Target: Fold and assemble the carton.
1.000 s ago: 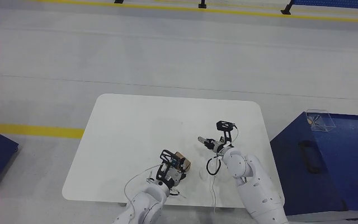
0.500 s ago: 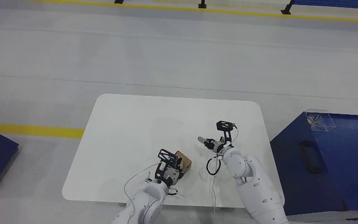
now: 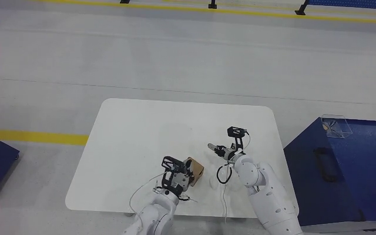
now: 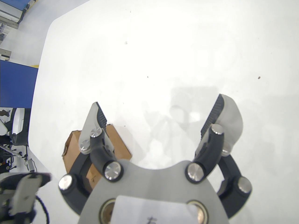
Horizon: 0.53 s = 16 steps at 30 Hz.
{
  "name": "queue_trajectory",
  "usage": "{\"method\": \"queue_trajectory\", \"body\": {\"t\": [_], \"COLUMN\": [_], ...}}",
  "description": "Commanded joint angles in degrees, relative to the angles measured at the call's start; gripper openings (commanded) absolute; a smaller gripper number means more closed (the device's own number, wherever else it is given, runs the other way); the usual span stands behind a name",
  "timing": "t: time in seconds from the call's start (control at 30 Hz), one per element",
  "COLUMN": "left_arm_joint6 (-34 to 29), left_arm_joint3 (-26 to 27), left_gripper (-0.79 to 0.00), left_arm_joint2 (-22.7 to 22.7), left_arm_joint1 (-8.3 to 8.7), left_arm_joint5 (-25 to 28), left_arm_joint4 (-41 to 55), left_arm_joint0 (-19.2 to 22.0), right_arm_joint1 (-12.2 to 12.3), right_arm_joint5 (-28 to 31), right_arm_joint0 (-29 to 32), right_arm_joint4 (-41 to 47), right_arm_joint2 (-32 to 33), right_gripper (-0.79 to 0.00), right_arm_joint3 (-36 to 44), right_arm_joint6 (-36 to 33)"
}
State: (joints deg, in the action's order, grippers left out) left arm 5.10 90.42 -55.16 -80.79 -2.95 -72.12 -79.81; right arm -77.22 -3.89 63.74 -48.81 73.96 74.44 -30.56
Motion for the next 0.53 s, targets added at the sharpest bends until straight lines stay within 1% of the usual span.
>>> {"method": "queue_trajectory", "body": {"t": [0.0,0.07,0.1,0.13,0.17,0.23,0.27,0.43,0.5], "left_arm_joint6": [8.0,11.8,12.0,12.0,12.0,12.1,12.0,12.0,12.0], "left_arm_joint3": [3.2,4.6,4.9,4.9,4.9,5.0,4.9,4.9,4.9], "left_gripper": [-0.785,-0.785,-0.209,0.000,-0.784,-0.769,-0.732,-0.398,-0.294], "left_arm_joint2": [-1.0,-1.9,-2.0,-2.0,-2.0,-2.0,-2.0,-2.0,-2.0], "left_arm_joint1": [0.24,0.33,0.30,0.30,0.30,0.30,0.30,0.30,0.30], "left_arm_joint5": [-0.3,-2.3,-3.3,-3.3,-3.3,-3.4,-3.3,-3.2,-3.2], "left_arm_joint4": [0.4,0.9,1.2,1.2,1.2,1.2,1.2,1.2,1.2], "left_arm_joint0": [-3.5,-6.0,-6.6,-6.6,-6.6,-6.7,-6.7,-6.6,-6.6], "right_arm_joint1": [0.0,0.0,0.0,0.0,0.0,0.0,0.0,0.0,0.0], "right_arm_joint5": [0.0,0.0,0.0,0.0,0.0,0.0,0.0,0.0,0.0], "right_arm_joint0": [0.0,0.0,0.0,0.0,0.0,0.0,0.0,0.0,0.0], "right_arm_joint4": [0.0,0.0,0.0,0.0,0.0,0.0,0.0,0.0,0.0], "right_arm_joint2": [0.0,0.0,0.0,0.0,0.0,0.0,0.0,0.0,0.0], "right_gripper": [0.000,0.000,0.000,0.000,0.000,-0.001,0.000,-0.001,-0.001], "right_arm_joint3": [0.0,0.0,0.0,0.0,0.0,0.0,0.0,0.0,0.0], "right_arm_joint6": [0.0,0.0,0.0,0.0,0.0,0.0,0.0,0.0,0.0]}}
